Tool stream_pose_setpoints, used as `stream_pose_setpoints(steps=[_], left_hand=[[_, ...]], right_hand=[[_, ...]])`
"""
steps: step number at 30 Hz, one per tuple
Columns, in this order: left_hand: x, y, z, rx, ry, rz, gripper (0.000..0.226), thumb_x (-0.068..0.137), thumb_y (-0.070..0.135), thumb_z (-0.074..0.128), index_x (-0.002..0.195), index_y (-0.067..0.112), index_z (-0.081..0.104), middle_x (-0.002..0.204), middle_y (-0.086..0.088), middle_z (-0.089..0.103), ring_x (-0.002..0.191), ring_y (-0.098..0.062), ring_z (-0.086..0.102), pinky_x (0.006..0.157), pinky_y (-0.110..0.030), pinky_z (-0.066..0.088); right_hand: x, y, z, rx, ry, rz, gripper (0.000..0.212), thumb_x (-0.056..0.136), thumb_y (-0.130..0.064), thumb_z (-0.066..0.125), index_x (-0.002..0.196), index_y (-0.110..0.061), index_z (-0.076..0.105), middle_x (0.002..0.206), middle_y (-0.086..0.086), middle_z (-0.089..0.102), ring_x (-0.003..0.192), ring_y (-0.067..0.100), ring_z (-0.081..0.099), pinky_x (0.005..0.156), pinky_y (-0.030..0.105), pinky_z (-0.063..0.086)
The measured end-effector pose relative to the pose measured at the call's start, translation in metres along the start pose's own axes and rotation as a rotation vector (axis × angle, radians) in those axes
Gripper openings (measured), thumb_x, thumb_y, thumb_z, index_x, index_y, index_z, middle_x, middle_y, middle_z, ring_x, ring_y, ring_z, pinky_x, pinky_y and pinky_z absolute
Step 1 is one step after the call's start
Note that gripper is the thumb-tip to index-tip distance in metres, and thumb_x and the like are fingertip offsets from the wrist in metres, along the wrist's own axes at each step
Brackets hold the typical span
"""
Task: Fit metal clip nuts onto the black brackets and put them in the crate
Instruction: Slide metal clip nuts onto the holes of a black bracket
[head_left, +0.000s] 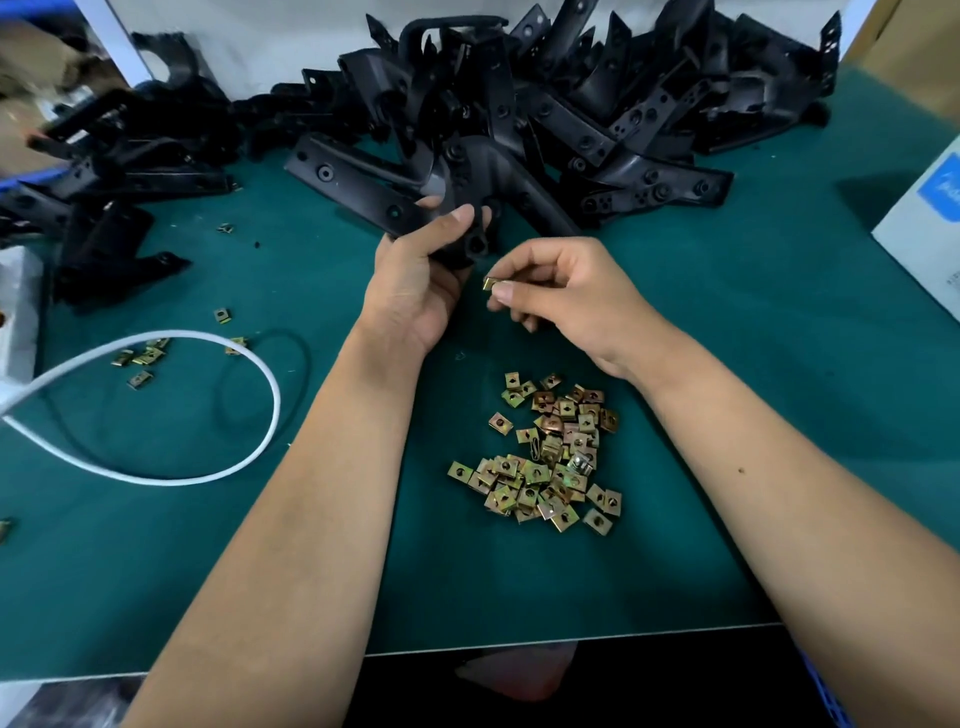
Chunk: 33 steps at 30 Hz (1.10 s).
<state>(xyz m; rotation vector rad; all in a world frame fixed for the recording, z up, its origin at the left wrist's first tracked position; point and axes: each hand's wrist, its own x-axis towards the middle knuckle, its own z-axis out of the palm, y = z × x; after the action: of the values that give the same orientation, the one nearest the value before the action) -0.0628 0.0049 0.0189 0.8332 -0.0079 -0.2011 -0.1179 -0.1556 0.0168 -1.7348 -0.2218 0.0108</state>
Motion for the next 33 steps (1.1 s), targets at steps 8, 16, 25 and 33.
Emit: stream_pose_setpoints(steps=[8, 16, 25, 33], left_hand=[[0.0000, -0.0003, -0.0008, 0.004, -0.015, -0.007, 0.028, 0.089, -0.007, 0.066, 0.112, 0.008, 0.059, 0.104, -0.013, 0.070, 0.096, -0.026, 0.071, 0.076, -0.033, 0.058], [-0.0028, -0.0029, 0.0024, 0.038, -0.081, -0.029, 0.034, 0.088, -0.007, 0.065, 0.116, 0.009, 0.053, 0.102, -0.011, 0.070, 0.088, -0.023, 0.074, 0.071, -0.034, 0.059], [-0.0048, -0.0047, 0.0038, 0.077, -0.122, -0.069, 0.036, 0.084, -0.006, 0.069, 0.113, 0.011, 0.056, 0.106, -0.011, 0.069, 0.092, -0.024, 0.072, 0.076, -0.035, 0.059], [-0.0069, -0.0045, 0.0042, 0.101, -0.145, -0.073, 0.028, 0.083, -0.004, 0.069, 0.102, 0.015, 0.060, 0.096, -0.007, 0.075, 0.088, -0.021, 0.074, 0.072, -0.031, 0.059]], right_hand=[[0.0001, -0.0001, -0.0003, 0.121, 0.049, 0.011, 0.013, 0.091, 0.007, 0.068, 0.086, -0.005, 0.066, 0.083, 0.016, 0.075, 0.064, 0.019, 0.061, 0.053, 0.025, 0.045], [0.0018, 0.0010, -0.0028, 0.303, 0.174, 0.032, 0.020, 0.089, 0.011, 0.067, 0.081, -0.007, 0.061, 0.084, 0.020, 0.070, 0.062, 0.018, 0.060, 0.049, 0.023, 0.041], [0.0045, 0.0058, -0.0055, 0.325, 0.227, 0.015, 0.022, 0.087, 0.009, 0.068, 0.097, -0.011, 0.068, 0.075, 0.008, 0.065, 0.062, 0.016, 0.056, 0.049, 0.021, 0.035], [0.0054, 0.0075, -0.0050, 0.359, 0.243, 0.032, 0.021, 0.091, 0.003, 0.071, 0.103, -0.013, 0.074, 0.075, 0.001, 0.068, 0.061, 0.013, 0.058, 0.050, 0.019, 0.037]])
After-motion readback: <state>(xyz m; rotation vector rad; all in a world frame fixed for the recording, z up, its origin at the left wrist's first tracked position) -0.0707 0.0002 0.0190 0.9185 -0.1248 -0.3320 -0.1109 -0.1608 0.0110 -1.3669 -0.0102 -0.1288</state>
